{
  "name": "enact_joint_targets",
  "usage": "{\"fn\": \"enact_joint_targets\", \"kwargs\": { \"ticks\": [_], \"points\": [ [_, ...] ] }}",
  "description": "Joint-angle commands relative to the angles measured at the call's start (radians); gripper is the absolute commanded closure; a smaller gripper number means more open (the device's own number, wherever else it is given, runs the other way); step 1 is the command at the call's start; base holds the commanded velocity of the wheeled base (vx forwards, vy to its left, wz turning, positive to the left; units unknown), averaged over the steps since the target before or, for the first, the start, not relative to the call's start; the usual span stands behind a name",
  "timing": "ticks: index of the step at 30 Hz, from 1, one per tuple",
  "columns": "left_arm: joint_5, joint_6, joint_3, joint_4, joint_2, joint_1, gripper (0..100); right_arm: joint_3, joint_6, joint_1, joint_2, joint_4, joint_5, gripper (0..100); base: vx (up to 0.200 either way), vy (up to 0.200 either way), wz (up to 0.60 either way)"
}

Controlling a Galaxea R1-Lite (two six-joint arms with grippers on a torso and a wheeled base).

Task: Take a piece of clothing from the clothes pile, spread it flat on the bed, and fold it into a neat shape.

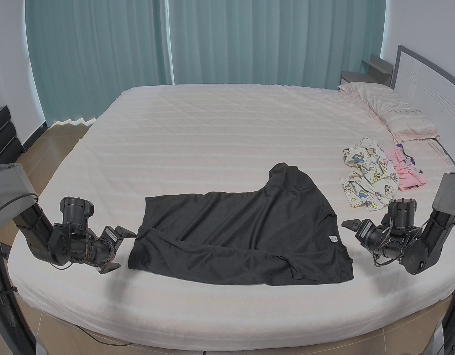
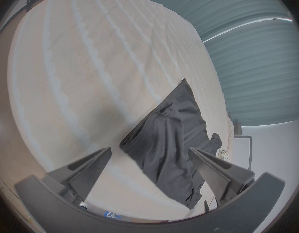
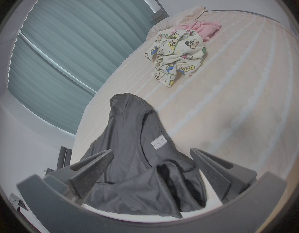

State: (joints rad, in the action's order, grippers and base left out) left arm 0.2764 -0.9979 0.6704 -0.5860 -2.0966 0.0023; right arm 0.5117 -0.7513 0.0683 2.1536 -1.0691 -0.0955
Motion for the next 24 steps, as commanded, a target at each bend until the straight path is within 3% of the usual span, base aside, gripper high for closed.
{"fn": "enact_joint_targets", "kwargs": {
  "ticks": [1, 3, 9, 14, 19, 24],
  "points": [
    [0.003, 0.004, -0.018, -0.003, 0.041, 0.002, 0, -0.067, 0.001, 0.005, -0.011, -0.058, -0.006, 0, 0.2, 0.0, 0.0],
    [0.009, 0.01, -0.031, -0.005, 0.044, -0.001, 0, -0.07, 0.001, 0.004, -0.005, -0.066, -0.006, 0, 0.1, 0.0, 0.0],
    [0.015, 0.143, -0.084, -0.061, 0.032, 0.002, 0, -0.081, 0.003, 0.007, -0.001, -0.071, -0.006, 0, 0.0, 0.0, 0.0],
    [0.01, 0.262, -0.157, -0.226, -0.049, -0.027, 0, -0.098, 0.001, 0.038, -0.005, -0.072, -0.006, 0, 0.0, 0.0, 0.0],
    [0.012, 0.349, -0.224, -0.305, -0.079, -0.036, 0, -0.101, 0.003, 0.039, -0.005, -0.072, -0.006, 0, 0.0, 0.0, 0.0],
    [0.012, 0.378, -0.226, -0.308, -0.097, -0.038, 0, -0.102, 0.003, 0.044, -0.003, -0.071, -0.006, 0, 0.0, 0.0, 0.0]
  ]
}}
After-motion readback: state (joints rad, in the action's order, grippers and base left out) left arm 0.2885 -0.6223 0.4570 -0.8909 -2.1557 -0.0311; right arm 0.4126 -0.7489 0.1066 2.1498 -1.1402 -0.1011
